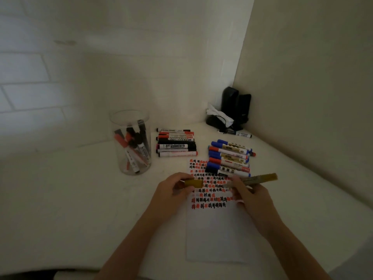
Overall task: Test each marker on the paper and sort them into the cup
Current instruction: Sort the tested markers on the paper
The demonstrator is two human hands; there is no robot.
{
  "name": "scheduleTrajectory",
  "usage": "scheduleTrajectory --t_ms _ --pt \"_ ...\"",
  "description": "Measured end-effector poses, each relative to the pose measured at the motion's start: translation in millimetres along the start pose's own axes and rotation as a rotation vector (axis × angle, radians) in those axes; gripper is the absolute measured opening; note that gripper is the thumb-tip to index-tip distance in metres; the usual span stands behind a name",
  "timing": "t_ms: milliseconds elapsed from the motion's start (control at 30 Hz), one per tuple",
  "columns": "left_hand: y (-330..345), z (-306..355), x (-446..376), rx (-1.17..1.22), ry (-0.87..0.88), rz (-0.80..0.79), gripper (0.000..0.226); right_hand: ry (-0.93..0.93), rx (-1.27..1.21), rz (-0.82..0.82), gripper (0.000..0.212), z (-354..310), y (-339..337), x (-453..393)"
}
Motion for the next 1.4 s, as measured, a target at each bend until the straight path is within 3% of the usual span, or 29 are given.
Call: scheduleTrajectory --t_ms 100,267,500,833,1000,1167,1233,1300,1400 --pt "-1.0 0.5 0.2 0.018 -0.002 0.002 0.022 0.063 -0.142 -0.060 0.032 -2.6 17.3 5.8" --pt "-2.5 4.1 1.4 0.040 0.000 0.000 0.017 0.092 -0.188 -0.043 0.025 -0.3 35.9 6.4" --pt "-2.6 1.4 0.1 0.118 -0.046 -0.028 0.016 0.016 -0.044 -0.058 0.030 -0.2 50.6 5.2" --pt "-8.1 -7.0 -1.2 0.163 -0.043 0.077 0.017 -0.055 -0.041 -0.056 0.024 2.7 69.7 2.9" --pt "-9.9 -4.8 -3.0 0.173 0.000 0.069 0.018 0.003 -0.092 -0.117 0.027 -0.3 68.4 3.0" --pt "-11.2 0.7 -3.0 0.199 0.024 0.070 0.023 0.211 -0.162 -0.288 0.025 -1.1 42.7 14.4" --pt "-13.6 2.0 -1.5 0.184 0.032 0.095 0.025 0.136 -0.049 -0.213 0.022 -4.9 21.5 9.1" --pt "-12.2 4.1 0.4 0.168 0.034 0.074 0.026 -0.031 0.225 -0.187 0.013 -11.7 7.5 5.7" --pt "-5.8 6.8 1.7 0.076 0.063 0.021 0.030 -0.320 0.686 -0.332 0.005 -15.3 15.9 6.9"
Point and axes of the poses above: each hand's wrist, its own x-axis away from the middle knuckle, its own y-axis out of the palm, z = x × y, the point moved 5 cm from there along -x, towards the middle knuckle, and after that the axes turned 6 degrees about z, right-handed, at the moved point
